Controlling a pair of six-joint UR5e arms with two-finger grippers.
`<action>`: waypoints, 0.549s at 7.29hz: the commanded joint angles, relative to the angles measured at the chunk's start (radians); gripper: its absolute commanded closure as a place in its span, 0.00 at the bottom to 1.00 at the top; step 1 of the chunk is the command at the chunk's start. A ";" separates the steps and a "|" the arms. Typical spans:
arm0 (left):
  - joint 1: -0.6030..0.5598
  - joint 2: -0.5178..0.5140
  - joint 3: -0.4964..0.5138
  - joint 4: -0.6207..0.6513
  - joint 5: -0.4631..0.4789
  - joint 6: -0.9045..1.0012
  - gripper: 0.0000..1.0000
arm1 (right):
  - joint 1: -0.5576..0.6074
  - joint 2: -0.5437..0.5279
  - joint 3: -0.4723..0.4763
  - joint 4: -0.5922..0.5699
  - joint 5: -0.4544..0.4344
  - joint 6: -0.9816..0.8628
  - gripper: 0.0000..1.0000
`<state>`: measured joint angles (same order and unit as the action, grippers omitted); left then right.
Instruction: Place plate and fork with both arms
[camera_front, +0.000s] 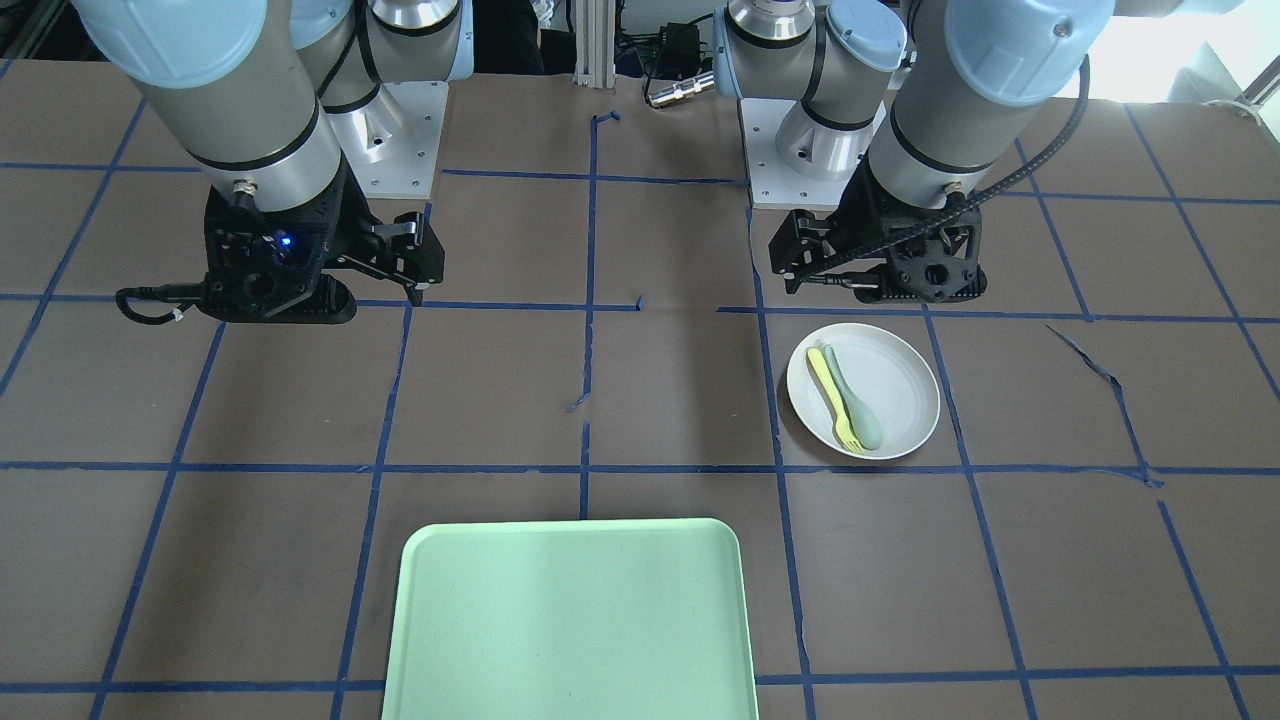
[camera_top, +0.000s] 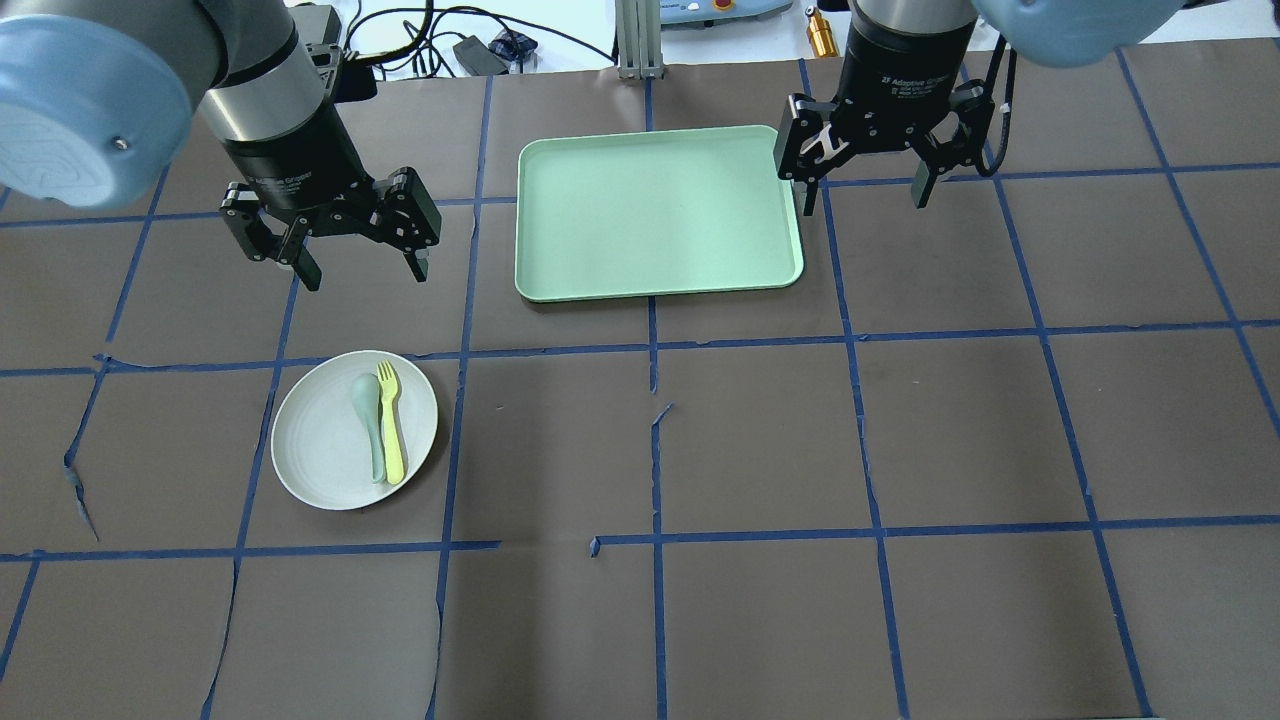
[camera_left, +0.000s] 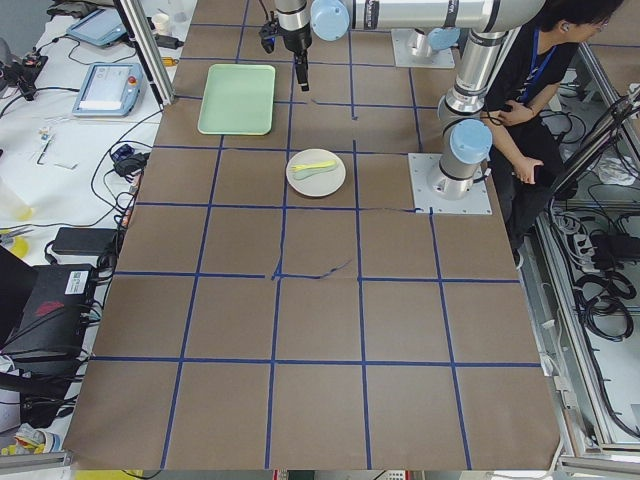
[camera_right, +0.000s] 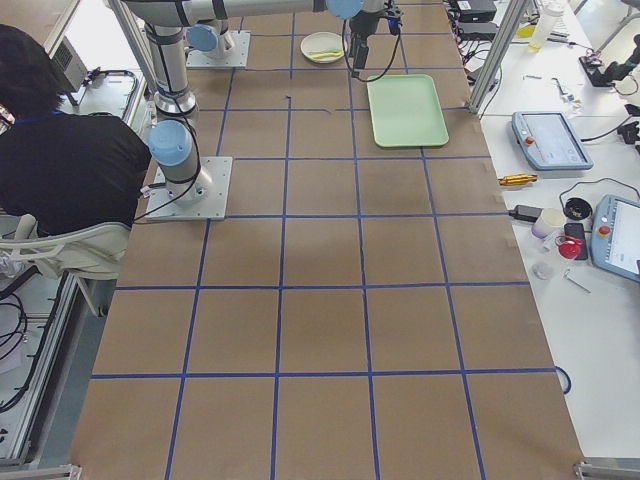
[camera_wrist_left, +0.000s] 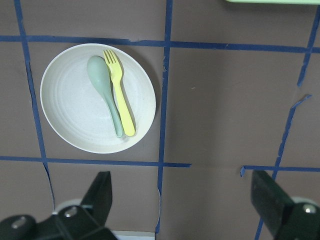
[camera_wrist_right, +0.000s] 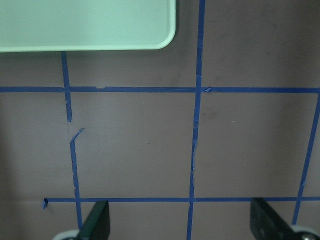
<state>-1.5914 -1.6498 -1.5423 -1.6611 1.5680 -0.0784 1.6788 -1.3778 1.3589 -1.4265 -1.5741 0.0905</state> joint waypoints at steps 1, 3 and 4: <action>0.004 0.008 -0.001 -0.005 0.004 0.000 0.00 | 0.001 -0.001 0.015 -0.020 0.003 0.000 0.00; 0.002 0.012 -0.001 -0.006 0.009 -0.001 0.00 | 0.004 -0.003 0.008 -0.028 0.002 0.002 0.00; 0.001 0.010 -0.005 -0.005 0.009 -0.004 0.00 | 0.004 -0.001 0.009 -0.035 0.002 0.000 0.00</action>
<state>-1.5890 -1.6390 -1.5439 -1.6666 1.5765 -0.0799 1.6822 -1.3799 1.3683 -1.4540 -1.5719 0.0915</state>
